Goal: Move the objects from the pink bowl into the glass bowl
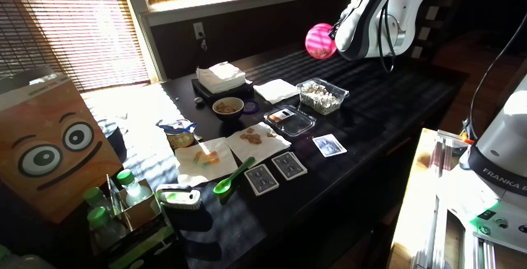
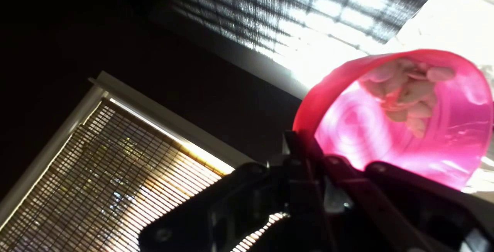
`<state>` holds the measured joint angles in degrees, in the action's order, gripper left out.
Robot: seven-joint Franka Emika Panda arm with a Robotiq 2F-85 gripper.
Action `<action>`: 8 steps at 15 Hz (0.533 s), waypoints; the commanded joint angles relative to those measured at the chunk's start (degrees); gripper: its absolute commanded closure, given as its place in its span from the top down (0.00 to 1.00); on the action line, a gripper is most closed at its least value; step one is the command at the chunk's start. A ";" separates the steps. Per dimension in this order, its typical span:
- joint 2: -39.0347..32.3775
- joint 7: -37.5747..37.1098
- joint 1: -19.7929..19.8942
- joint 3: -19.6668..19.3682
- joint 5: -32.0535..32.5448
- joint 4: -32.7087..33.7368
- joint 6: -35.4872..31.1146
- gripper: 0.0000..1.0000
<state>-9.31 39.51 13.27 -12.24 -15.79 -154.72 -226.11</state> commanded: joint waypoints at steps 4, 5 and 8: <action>-0.21 -1.78 -1.95 -2.69 1.93 -0.25 -0.12 0.04; -0.23 -1.77 -2.05 -2.82 1.92 -0.25 -0.13 0.04; -0.59 -0.41 -2.36 -2.96 2.81 -0.21 -1.88 0.01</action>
<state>-9.45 38.26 12.37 -13.73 -14.38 -154.98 -226.23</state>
